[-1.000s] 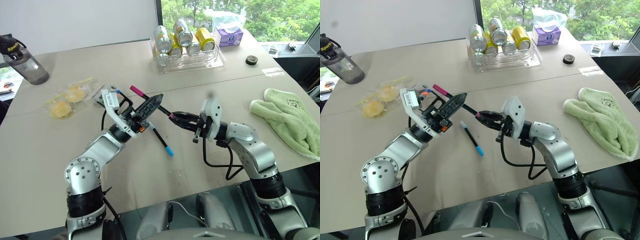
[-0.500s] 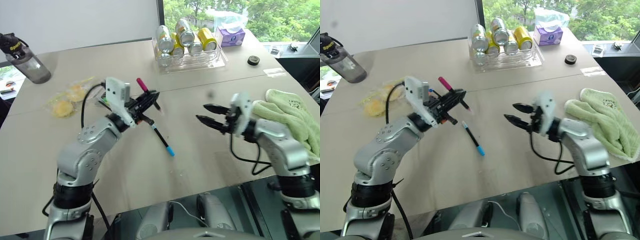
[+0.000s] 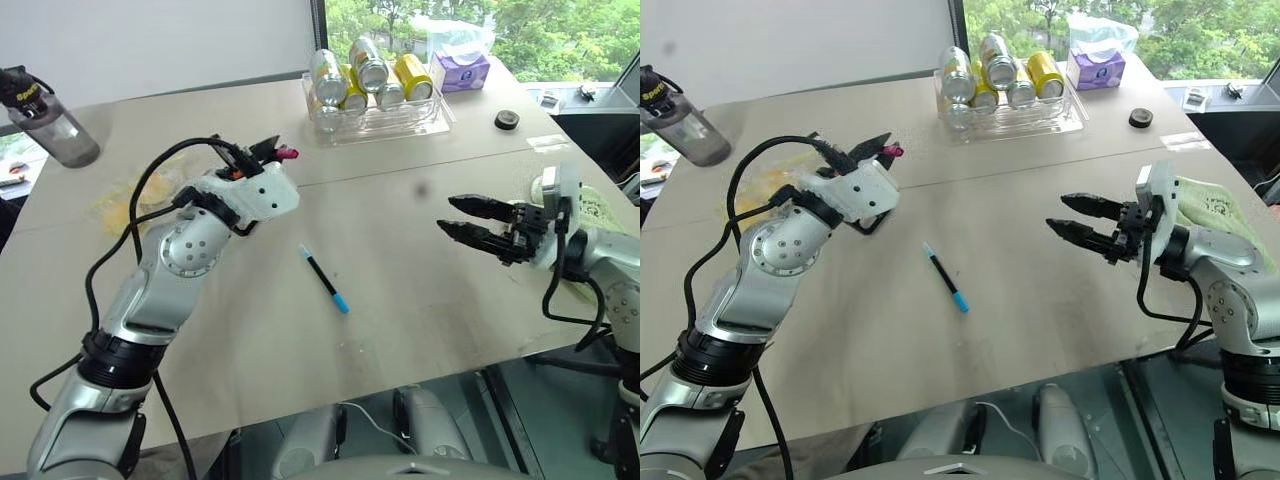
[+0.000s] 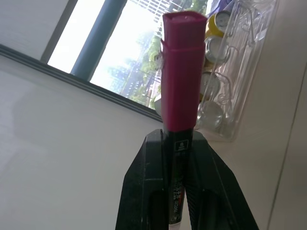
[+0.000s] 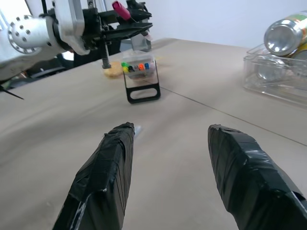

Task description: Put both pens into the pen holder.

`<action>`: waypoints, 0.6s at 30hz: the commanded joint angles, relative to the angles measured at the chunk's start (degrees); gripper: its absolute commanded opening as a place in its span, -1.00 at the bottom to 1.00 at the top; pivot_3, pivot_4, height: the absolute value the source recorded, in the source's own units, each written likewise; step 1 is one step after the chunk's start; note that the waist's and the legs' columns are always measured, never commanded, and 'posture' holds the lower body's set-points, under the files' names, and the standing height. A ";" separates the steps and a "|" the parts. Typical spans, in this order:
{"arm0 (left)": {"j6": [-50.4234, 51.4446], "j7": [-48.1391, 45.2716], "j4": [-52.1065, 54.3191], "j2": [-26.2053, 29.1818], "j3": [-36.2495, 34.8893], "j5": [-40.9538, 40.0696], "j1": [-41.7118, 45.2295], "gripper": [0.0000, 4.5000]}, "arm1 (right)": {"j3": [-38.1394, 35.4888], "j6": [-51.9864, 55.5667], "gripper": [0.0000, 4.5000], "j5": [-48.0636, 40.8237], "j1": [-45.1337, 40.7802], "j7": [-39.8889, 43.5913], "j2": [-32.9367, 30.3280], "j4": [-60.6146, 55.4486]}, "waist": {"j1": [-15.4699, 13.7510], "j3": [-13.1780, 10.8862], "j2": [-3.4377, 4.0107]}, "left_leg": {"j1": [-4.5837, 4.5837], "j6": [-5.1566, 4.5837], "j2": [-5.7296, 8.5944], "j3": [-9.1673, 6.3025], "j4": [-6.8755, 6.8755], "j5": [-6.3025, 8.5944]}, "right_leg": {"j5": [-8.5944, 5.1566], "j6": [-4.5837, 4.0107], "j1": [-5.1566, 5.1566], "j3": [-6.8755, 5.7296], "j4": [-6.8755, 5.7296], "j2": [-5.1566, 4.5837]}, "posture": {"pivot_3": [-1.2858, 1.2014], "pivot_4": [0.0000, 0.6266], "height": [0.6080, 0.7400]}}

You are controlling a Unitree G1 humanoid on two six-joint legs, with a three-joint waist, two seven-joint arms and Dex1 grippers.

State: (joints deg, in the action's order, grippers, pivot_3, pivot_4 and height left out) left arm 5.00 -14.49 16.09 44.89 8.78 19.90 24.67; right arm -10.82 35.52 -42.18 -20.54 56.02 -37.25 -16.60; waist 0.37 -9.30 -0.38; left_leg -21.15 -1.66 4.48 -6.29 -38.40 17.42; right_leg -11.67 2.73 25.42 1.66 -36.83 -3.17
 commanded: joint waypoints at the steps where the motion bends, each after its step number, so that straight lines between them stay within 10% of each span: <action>1: -1.64 0.13 0.38 -0.93 -1.39 2.63 -0.73 -1.00 | -1.14 0.61 0.16 -2.57 -1.53 0.07 -0.69 -1.82 | -0.03 0.00 0.00 | -0.01 0.00 -0.01 -0.04 0.00 0.00 | 0.00 0.00 0.01 -0.03 0.00 0.00 | 0.03 -0.52 0.99; 18: 1.82 -1.29 -1.79 -5.56 -7.66 2.54 -5.62 -1.00 | -0.03 -1.44 0.16 -0.82 -3.41 -0.33 -0.96 -0.55 | -0.23 0.01 0.00 | -0.17 0.01 0.00 -0.07 -0.09 0.00 | 0.00 0.00 0.14 -0.08 -0.07 -0.01 | 0.03 -0.52 0.99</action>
State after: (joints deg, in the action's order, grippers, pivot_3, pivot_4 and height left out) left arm 7.84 -15.95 14.01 38.92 2.61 22.39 18.12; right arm -9.87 35.40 -42.70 -23.20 55.78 -37.93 -16.19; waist 0.14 -9.30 -0.38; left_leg -21.32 -1.65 4.48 -6.36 -38.50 17.42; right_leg -11.67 2.73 25.57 1.58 -36.90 -3.18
